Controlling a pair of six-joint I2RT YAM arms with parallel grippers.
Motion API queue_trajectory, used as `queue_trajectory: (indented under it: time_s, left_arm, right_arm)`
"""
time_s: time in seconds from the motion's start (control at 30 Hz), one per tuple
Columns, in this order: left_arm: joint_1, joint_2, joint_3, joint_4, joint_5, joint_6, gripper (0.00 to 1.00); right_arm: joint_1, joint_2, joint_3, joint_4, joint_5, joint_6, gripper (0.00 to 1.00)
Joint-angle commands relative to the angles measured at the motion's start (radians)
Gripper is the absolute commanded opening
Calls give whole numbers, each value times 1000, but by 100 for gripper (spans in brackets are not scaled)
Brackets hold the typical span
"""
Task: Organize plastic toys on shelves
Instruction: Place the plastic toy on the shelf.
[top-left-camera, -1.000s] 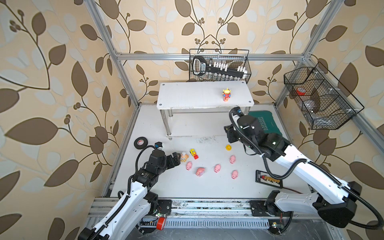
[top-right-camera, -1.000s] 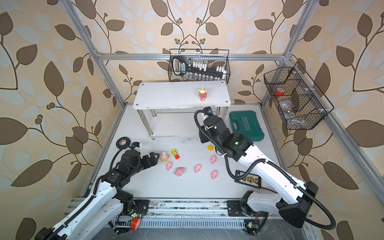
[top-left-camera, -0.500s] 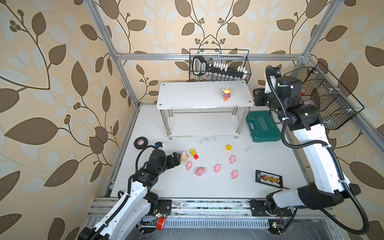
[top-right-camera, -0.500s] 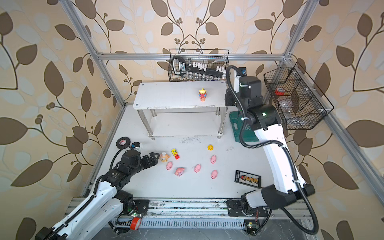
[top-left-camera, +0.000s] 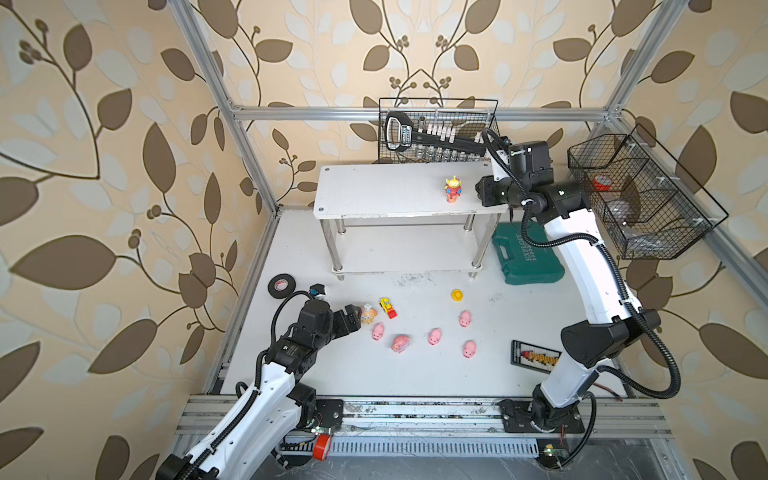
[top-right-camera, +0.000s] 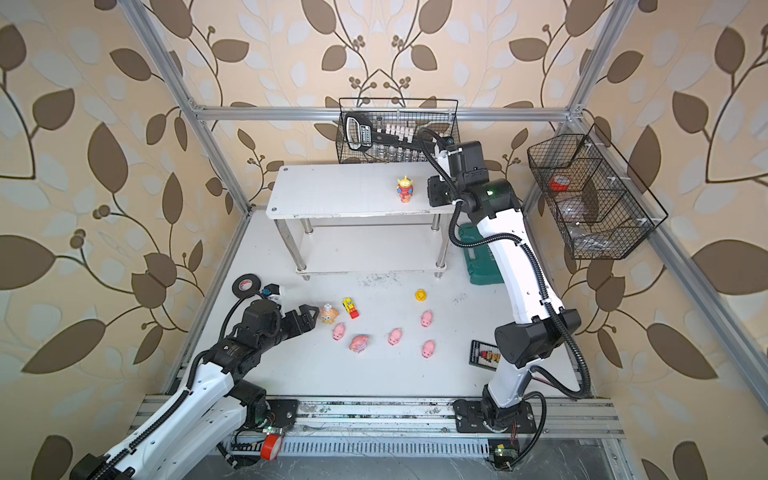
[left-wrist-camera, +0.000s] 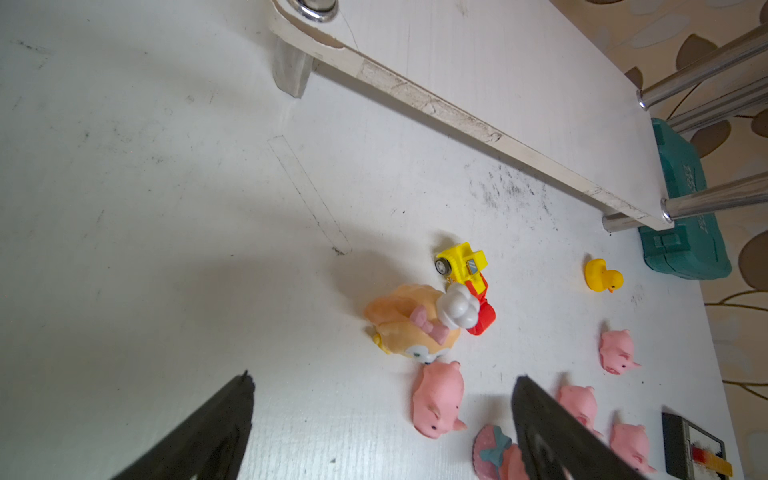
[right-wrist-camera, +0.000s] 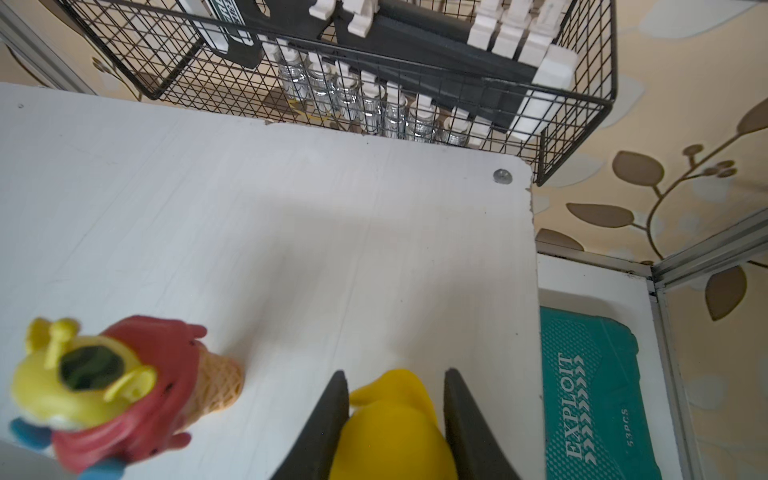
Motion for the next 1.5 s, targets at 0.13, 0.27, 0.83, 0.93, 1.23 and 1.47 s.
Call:
queue_trajectory:
  time_s: [0.13,0.27,0.83,0.93,1.23,1.47]
  left_arm:
    - [-4,2,9,30,-19,17,96]
    - [-4,1,9,30,-19,18,96]
    - [-4,-1,9,28,-21,17,96]
    - [-4,-1,9,28,-21,17,96]
    - [-4,-3,7,28,-22,17,96]
    - [-4,-3,7,28,-21,17,96]
  right_arm:
    - [-1,3,14,-13,-15,-20,21]
    - [0,7,16,-15,-16,-20,21]
    - [17,29,43,-26,2,-22,42]
    - [20,30,42,-26,8,-20,47]
    - [28,21,55,-21,23,-18,65]
    - [28,-7,49,-13,57,-8,73]
